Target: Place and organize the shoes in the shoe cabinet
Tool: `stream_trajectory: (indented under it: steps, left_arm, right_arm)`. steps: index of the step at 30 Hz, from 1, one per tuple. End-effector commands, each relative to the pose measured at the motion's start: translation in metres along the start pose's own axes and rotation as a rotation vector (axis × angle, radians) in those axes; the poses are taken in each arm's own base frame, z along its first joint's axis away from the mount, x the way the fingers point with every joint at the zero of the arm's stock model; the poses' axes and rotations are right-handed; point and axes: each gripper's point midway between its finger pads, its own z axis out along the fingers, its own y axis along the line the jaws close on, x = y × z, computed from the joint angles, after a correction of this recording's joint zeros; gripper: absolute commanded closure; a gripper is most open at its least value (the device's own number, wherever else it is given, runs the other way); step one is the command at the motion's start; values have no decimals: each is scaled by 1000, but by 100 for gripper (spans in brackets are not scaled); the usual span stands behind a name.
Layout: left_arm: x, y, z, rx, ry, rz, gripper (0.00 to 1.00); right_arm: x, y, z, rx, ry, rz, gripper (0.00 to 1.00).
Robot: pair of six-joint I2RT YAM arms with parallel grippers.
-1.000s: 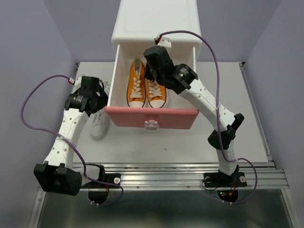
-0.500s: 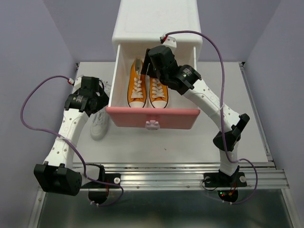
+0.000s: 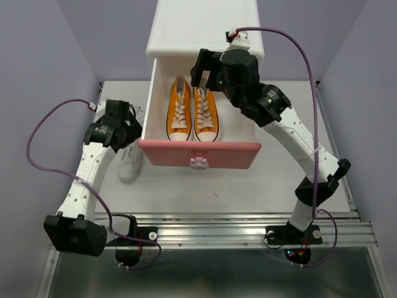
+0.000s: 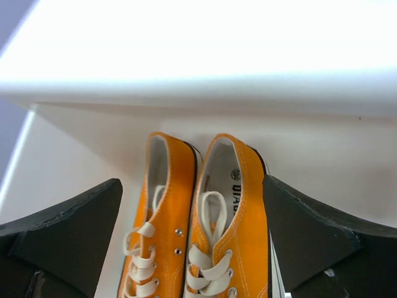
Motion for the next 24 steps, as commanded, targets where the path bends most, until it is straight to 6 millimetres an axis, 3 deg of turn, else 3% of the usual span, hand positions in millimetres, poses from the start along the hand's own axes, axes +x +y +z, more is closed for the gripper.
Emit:
stream_trajectory:
  steps: [1, 6, 8, 9, 12, 16, 20, 24]
  left_arm:
    - [-20, -5, -14, 34, -62, -31, 1]
    - [-31, -10, -21, 51, -85, -17, 1]
    - [-39, -14, -28, 67, -105, -14, 1]
    - [-42, -14, -30, 73, -112, -2, 1]
    - [-54, -18, -42, 96, -145, 16, 1]
    - [-67, -19, -57, 114, -183, 33, 1]
    - [-72, -19, -70, 134, -199, 35, 1]
    - [-87, -19, -97, 167, -235, 69, 1]
  right_arm:
    - [-62, 25, -32, -175, -143, 10, 0]
    - [-94, 24, -40, -157, -239, -36, 0]
    - [-117, 21, -46, -129, -303, -50, 0]
    - [-118, 17, -36, -99, -315, -70, 0]
    - [-138, 8, -32, -54, -374, -69, 0]
    - [-153, 5, -8, -96, -431, 11, 0]
    - [-167, -11, 18, -126, -469, 53, 0]
    - [-168, -23, 39, -123, -474, 64, 0]
